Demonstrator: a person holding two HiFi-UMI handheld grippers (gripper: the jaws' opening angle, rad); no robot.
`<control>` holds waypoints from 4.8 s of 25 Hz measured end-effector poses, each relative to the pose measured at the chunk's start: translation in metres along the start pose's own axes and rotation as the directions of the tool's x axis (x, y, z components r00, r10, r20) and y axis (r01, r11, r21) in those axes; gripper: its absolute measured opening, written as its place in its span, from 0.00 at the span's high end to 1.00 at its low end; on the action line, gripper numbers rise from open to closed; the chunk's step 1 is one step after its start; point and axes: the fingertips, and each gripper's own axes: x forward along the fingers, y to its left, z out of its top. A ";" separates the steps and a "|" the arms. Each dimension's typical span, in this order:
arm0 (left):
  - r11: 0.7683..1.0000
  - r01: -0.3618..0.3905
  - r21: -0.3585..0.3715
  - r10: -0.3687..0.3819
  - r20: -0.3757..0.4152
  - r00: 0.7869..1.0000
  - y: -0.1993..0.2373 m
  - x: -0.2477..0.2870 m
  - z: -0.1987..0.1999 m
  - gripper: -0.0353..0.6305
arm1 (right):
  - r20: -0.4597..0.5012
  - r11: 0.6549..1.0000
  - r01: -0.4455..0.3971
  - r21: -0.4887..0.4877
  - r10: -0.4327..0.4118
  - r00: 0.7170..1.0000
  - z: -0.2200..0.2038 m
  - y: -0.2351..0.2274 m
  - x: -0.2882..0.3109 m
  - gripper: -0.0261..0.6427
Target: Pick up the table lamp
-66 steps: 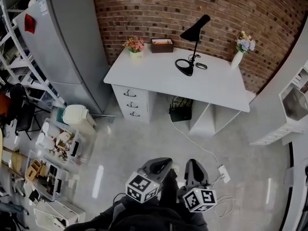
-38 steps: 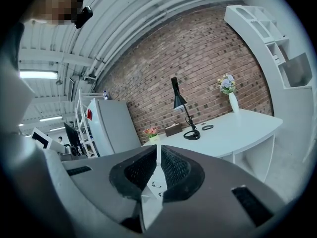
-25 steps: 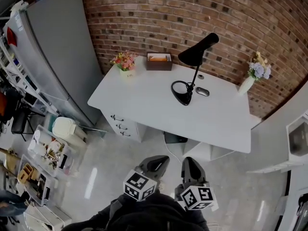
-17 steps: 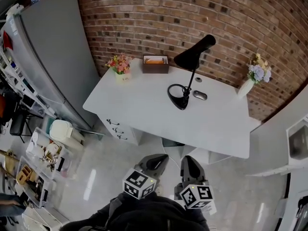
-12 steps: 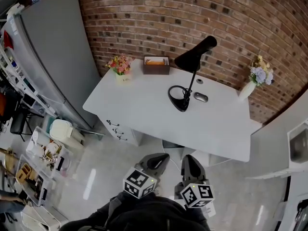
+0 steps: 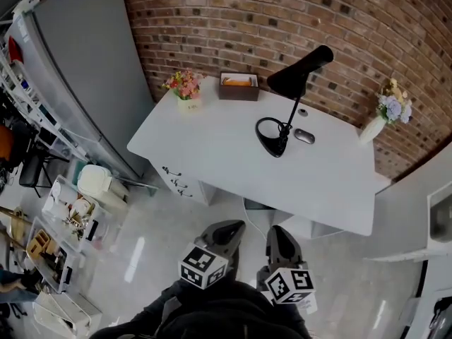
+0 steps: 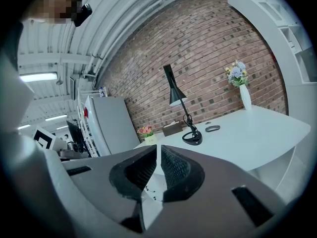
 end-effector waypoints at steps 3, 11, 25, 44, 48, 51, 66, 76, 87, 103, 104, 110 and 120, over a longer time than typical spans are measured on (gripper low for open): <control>1.000 0.006 -0.008 -0.006 -0.004 1.000 0.001 0.005 0.001 0.94 | -0.005 1.000 0.006 0.000 -0.006 1.000 0.002 -0.004 0.005 0.94; 1.000 0.022 0.009 -0.022 0.004 1.000 0.027 0.040 0.027 0.94 | 0.009 0.999 0.042 0.017 -0.042 0.999 0.023 -0.026 0.041 0.94; 0.997 0.078 0.020 -0.078 0.008 0.997 0.093 0.133 0.078 0.94 | 0.071 0.995 0.098 0.000 -0.098 0.993 0.082 -0.073 0.141 0.94; 0.992 0.125 0.001 -0.125 -0.032 0.992 0.181 0.223 0.132 0.93 | 0.200 0.983 0.165 -0.082 -0.146 0.969 0.166 -0.105 0.229 0.94; 0.986 0.165 -0.004 -0.165 -0.050 0.985 0.199 0.242 0.140 0.82 | 0.223 0.980 0.161 -0.117 -0.132 0.966 0.187 -0.107 0.250 0.90; 0.980 0.199 0.005 -0.198 -0.060 0.978 0.204 0.256 0.143 0.82 | 0.226 0.981 0.151 -0.125 -0.121 0.967 0.197 -0.108 0.261 0.84; 0.978 0.206 -0.024 -0.207 -0.128 0.970 0.226 0.295 0.134 0.80 | 0.268 0.967 0.096 -0.234 -0.031 0.963 0.261 -0.100 0.305 0.82; 0.980 0.189 -0.066 -0.198 -0.194 0.961 0.239 0.314 0.113 0.75 | 0.282 0.938 0.128 -0.323 -0.034 0.959 0.266 -0.098 0.308 0.89; 0.987 0.081 -0.136 -0.119 -0.297 0.947 0.284 0.339 0.067 0.74 | 0.330 0.957 0.114 -0.269 -0.020 0.944 0.264 -0.107 0.270 0.89; 0.908 0.142 -0.393 -0.317 -0.426 0.848 0.276 0.437 0.008 0.63 | 0.328 0.959 0.028 -0.282 0.069 0.942 0.261 -0.106 0.224 0.89; 0.902 0.138 -0.409 -0.325 -0.433 0.841 0.272 0.444 0.006 0.67 | 0.322 0.956 0.018 -0.294 0.082 0.943 0.267 -0.102 0.225 0.89; 0.837 0.113 -0.535 -0.356 -0.377 0.855 0.265 0.455 0.014 0.82 | 0.348 0.967 0.054 -0.247 0.037 0.937 0.267 -0.116 0.206 0.89; 0.834 0.082 -0.546 -0.310 -0.341 0.888 0.263 0.447 0.022 0.84 | 0.394 0.973 0.186 -0.138 -0.118 0.911 0.244 -0.145 0.174 0.89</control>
